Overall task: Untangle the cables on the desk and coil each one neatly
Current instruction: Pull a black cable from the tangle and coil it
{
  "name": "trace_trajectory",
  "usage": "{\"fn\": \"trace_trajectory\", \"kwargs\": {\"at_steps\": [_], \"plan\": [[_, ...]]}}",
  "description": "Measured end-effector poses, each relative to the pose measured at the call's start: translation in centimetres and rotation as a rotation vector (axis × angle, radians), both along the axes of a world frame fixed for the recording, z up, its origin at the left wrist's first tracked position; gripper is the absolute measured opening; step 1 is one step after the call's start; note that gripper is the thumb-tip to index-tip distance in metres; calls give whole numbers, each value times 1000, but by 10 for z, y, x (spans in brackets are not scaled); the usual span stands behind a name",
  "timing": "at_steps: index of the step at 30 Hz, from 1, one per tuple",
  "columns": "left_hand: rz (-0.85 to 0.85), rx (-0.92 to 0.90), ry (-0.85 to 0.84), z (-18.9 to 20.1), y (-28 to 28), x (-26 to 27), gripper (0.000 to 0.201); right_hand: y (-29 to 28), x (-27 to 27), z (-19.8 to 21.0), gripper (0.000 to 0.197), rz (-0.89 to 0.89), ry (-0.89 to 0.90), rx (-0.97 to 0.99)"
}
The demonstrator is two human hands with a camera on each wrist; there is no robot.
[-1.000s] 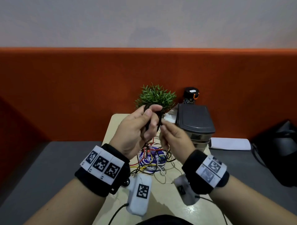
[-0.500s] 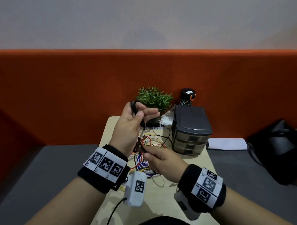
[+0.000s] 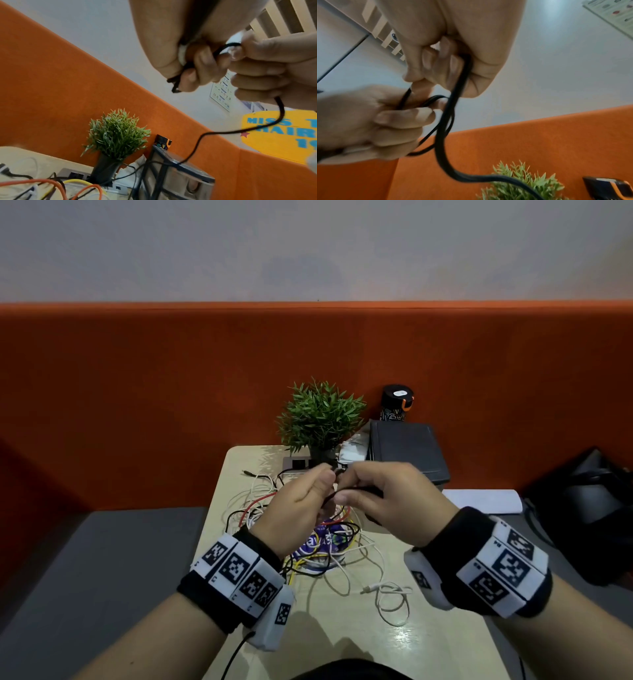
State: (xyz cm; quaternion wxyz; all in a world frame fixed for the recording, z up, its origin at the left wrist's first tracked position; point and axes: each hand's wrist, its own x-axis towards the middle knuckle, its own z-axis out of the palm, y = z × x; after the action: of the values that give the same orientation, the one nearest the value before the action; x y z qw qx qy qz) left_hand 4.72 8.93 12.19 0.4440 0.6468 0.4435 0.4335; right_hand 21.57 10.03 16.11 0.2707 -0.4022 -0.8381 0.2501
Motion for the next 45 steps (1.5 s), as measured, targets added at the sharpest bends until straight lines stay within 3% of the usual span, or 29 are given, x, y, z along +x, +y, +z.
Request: {"fn": "trace_trajectory", "kwargs": {"at_steps": [2, 5, 8, 11, 13, 16, 19, 23, 26, 28, 31, 35, 40, 44, 45], "plan": [[-36, -7, -23, 1, -4, 2, 51, 3, 1, 8, 8, 12, 57, 53], [-156, -58, -180, 7, -10, 5, 53, 9, 1, 15, 10, 31, 338, -12], [-240, -162, -354, 17, -13, 5, 38, 19, 4, 17, 10, -67, 487, -23], [-301, -176, -512, 30, -13, 2, 26, 26, -1, 3, 29, -105, 485, -29], [-316, -150, -592, 35, -10, 1, 25, 25, -9, -12, 40, -88, 562, -152], [-294, -158, -656, 37, -9, 1, 23, 21, -19, -30, 43, -55, 593, -297], [-207, -206, -688, 36, -7, 1, 22, 21, -26, -43, 37, -70, 547, -278], [-56, -196, -759, 41, -8, 3, 29, 19, -30, -49, 14, 32, 757, -478], [-24, -155, -834, 47, -5, -2, 34, 12, -31, -50, 25, 51, 776, -537], [-25, -133, -841, 51, -3, -6, 33, 10, -32, -53, 30, 51, 685, -487], [-29, -84, -795, 53, -2, -5, 27, 6, -33, -54, 45, 25, 472, -455], [-6, 4, -547, 44, -2, 1, 31, -3, -37, -55, 23, 36, 208, -499], [62, 86, -287, 29, 2, -6, 31, -11, -38, -44, 44, 99, -262, -365], [86, 223, 10, 16, 2, -9, 28, -14, -36, -35, 6, 162, -248, -333], [90, 258, 83, 15, 2, -10, 28, -14, -35, -34, 10, 168, -178, -358]]}}
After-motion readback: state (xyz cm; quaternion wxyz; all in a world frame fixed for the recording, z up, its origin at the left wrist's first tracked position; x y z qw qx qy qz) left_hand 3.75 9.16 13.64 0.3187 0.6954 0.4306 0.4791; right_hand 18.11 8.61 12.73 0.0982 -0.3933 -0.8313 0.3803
